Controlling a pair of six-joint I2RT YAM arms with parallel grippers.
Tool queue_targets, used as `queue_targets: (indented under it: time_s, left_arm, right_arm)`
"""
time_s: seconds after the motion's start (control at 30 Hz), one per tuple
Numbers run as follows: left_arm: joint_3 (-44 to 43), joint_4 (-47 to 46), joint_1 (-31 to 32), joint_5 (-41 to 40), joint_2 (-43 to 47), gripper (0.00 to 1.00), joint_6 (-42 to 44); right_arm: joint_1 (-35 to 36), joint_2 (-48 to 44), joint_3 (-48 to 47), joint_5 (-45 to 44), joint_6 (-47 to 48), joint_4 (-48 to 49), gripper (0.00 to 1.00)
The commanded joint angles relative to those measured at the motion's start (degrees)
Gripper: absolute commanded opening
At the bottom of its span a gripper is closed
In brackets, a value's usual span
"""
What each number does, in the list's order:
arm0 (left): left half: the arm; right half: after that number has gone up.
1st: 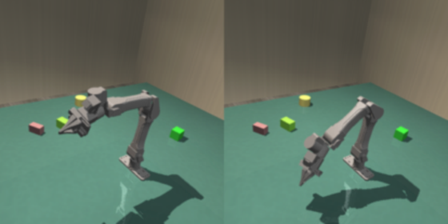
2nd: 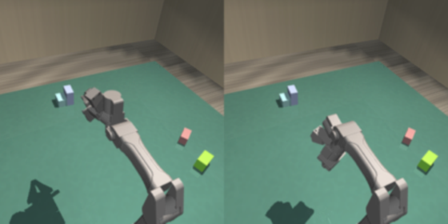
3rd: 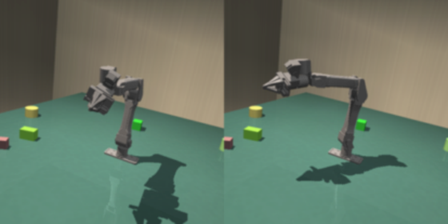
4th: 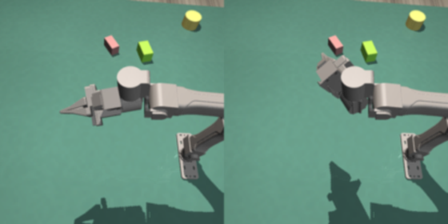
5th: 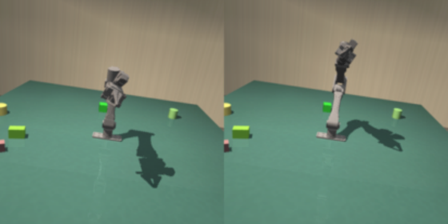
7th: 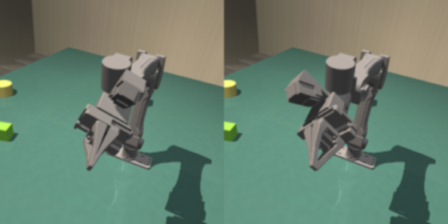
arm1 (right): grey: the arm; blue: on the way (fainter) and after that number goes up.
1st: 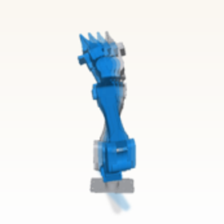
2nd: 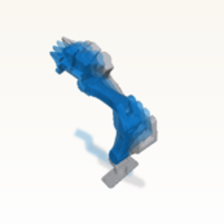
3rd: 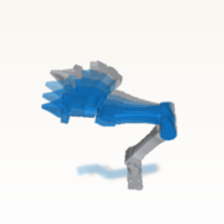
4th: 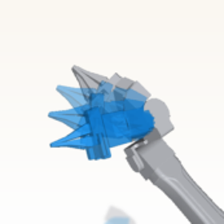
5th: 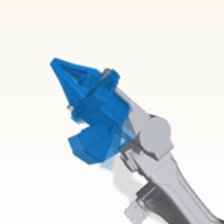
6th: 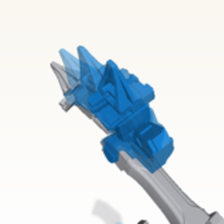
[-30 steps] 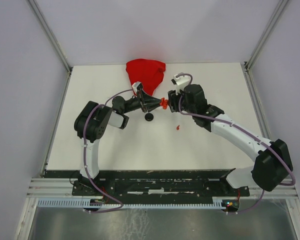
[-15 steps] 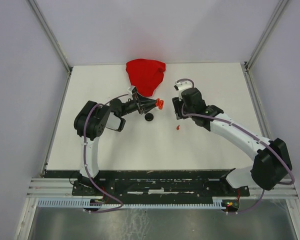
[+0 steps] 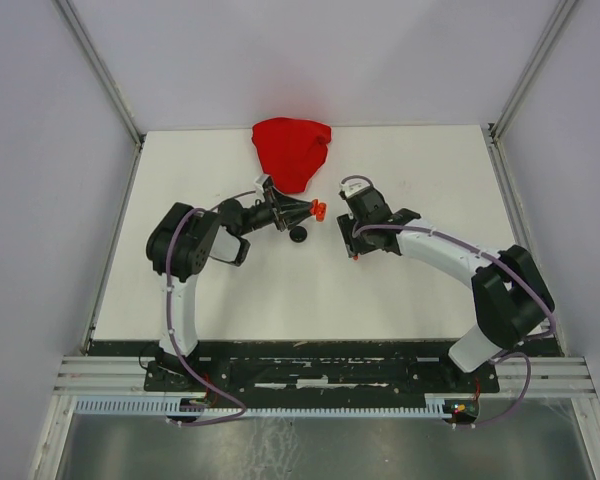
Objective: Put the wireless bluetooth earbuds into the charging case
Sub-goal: Pick up the earbud from the center of the board.
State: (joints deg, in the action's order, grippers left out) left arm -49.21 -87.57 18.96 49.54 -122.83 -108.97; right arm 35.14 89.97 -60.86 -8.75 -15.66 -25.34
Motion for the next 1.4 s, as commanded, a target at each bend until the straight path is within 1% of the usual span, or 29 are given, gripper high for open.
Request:
queue_targets:
  time_s: [0.0,0.33,0.67,1.1,1.37]
  left_arm:
    - [0.4,-11.5,-0.6,-0.3,3.5,0.03,1.1]
    - [0.2,-11.5,-1.3,0.1,3.5,0.03,0.8]
    - [0.3,-11.5,-1.5,0.2,3.4,0.03,0.9]
    - [0.7,-11.4,-1.7,0.2,3.2,0.03,1.1]
    - [1.0,-11.6,-2.1,0.2,3.4,0.03,1.1]
  right_arm:
    - [-0.1,2.6,-0.7,2.9,-1.8,1.1,0.57]
    - [-0.2,5.9,0.1,6.5,-3.4,2.3,0.57]
    - [-0.1,7.5,1.8,7.2,-4.2,3.6,0.58]
    - [-0.1,8.8,3.4,8.5,-4.9,6.6,0.7]
    - [-0.2,10.1,3.2,9.1,-5.4,7.8,0.72]
